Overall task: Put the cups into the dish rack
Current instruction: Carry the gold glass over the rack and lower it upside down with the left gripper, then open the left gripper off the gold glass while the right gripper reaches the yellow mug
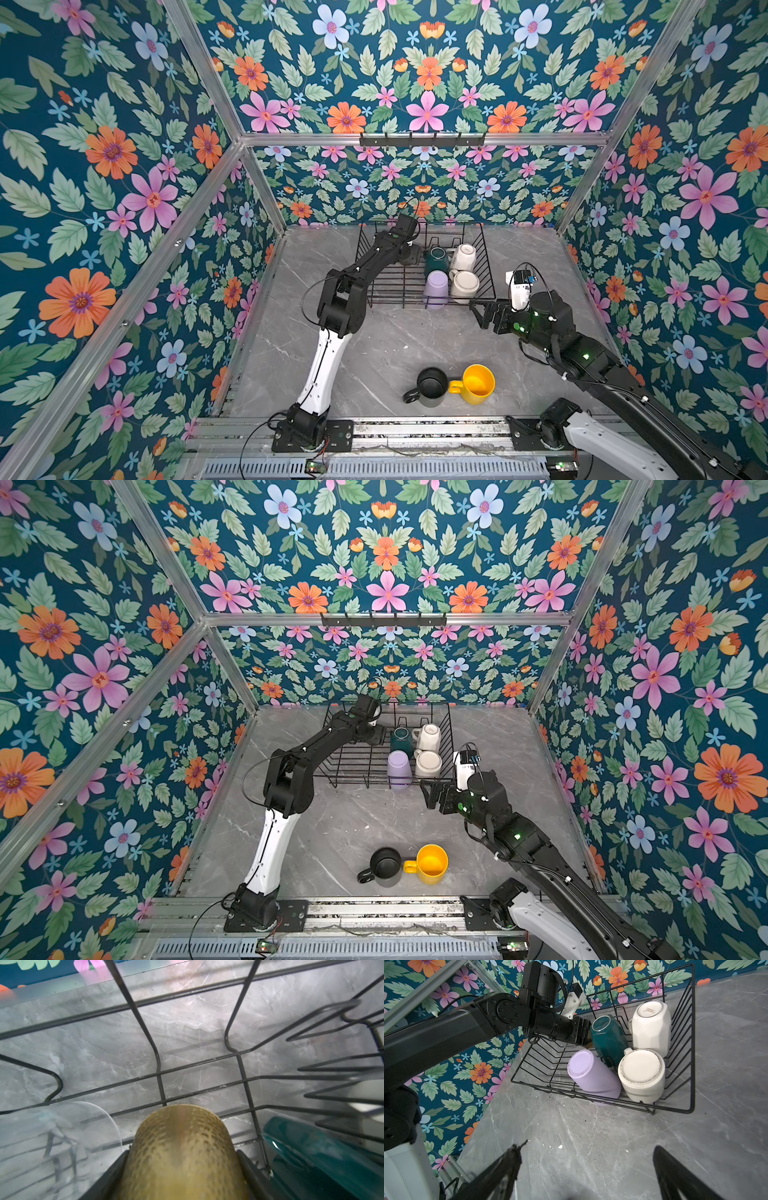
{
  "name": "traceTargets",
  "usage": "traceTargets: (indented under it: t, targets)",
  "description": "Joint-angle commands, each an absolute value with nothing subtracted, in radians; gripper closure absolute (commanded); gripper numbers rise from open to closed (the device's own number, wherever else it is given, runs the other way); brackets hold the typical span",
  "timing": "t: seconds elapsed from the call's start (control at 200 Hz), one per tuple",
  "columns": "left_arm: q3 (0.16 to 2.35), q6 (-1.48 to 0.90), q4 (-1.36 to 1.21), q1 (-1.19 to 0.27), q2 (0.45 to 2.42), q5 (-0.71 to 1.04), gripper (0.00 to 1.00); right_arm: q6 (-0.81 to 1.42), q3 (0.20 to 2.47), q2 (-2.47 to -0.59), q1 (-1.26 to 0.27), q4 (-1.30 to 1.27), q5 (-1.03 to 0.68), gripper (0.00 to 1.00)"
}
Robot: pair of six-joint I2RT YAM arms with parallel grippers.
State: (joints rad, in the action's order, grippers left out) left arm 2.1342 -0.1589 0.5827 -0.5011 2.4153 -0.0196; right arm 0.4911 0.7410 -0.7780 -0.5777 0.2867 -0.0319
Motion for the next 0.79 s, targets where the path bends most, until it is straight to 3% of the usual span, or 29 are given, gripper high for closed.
traceTargets:
  t: [0.0,0.22,0.44,0.665,0.79]
  targets:
    - [2.133,-0.167,0.575,-0.502,2.415,-0.029,0.19,0.488,0.742,-0.777,-0.577,0.279,-0.028,0.01]
    - [2.129,-0.173,0.565,-0.501,2.404,-0.012,0.12,0.483,0.746,-0.784,-0.578,0.277,-0.028,0.01]
    - [2.07,-0.188,0.524,-0.5,2.334,0.008,0.11,0.46,0.781,-0.801,-0.577,0.354,-0.005,0.02]
    - [1.873,-0.218,0.362,-0.5,2.137,0.003,0.1,0.436,0.826,-0.859,-0.578,0.595,-0.014,0.09]
    - [1.749,-0.24,0.256,-0.5,2.008,-0.012,0.1,0.445,0.817,-0.886,-0.582,0.698,-0.079,0.18]
